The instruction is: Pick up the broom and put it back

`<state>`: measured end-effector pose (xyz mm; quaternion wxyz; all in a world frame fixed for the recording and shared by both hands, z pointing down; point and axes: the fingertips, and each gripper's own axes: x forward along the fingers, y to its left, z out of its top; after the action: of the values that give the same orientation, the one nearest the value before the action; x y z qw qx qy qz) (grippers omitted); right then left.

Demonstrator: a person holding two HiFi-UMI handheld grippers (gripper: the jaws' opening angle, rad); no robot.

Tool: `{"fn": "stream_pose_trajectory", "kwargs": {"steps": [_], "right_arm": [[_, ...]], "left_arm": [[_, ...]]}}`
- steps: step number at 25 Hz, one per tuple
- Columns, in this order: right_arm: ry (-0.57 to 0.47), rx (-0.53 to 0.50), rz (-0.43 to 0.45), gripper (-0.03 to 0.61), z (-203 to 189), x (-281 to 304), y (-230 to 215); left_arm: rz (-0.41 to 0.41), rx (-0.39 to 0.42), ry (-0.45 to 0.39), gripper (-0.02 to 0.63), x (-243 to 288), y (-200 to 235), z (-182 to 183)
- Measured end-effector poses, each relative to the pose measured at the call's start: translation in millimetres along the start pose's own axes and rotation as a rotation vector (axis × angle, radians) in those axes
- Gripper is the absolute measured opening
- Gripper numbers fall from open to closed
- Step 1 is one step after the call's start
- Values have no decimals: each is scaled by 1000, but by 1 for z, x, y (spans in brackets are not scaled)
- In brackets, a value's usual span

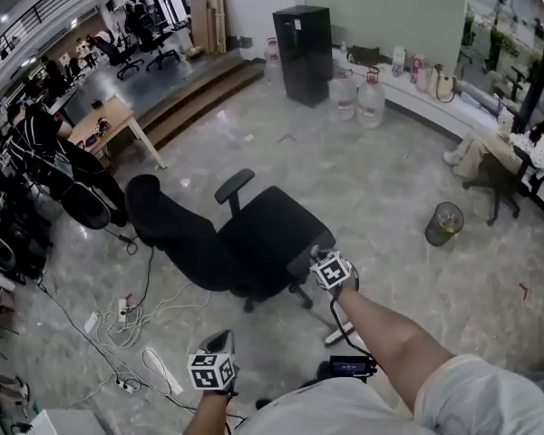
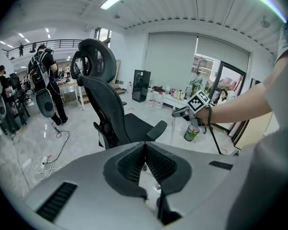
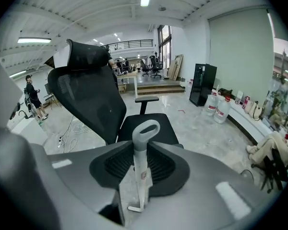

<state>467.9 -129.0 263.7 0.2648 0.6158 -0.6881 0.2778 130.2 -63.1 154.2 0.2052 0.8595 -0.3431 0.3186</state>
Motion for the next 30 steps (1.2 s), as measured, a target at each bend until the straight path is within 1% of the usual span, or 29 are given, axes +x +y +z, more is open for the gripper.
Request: {"fn": "stream_pose_trajectory", "kwargs": {"steps": [3,6,9,13,15,19,22,25,27,30], "right_arm": [[21,-11,0,89,16,26,-10],[48,-4,-21,90,19,43,-27],[33,8,-2,92,29,57,-36],[27,16,25,99,37,67,-28],[23,10,39,132,36,67,-24],[-10,21,33,135,45,61,-18],[-67,27,28,131,54,39,0],[-144,4,47,105,71,5,33],[-189,-12,86,82,83,-26,66],[-259,-60,167,50,96,-82,135]], "left_arm": [[17,-20,11,8,2,10,-1],[31,-23,25,8,5,11,-2],[43,-40,26,8,9,8,-2],[56,-76,24,8,11,13,-8],[56,-78,15,8,12,12,-9],[47,-78,-4,8,16,14,-2],[29,-79,-16,7,12,12,0],[9,-59,-57,8,8,8,11],[-5,-48,-96,8,3,6,21],[-34,-56,-167,8,-12,7,34]]}}
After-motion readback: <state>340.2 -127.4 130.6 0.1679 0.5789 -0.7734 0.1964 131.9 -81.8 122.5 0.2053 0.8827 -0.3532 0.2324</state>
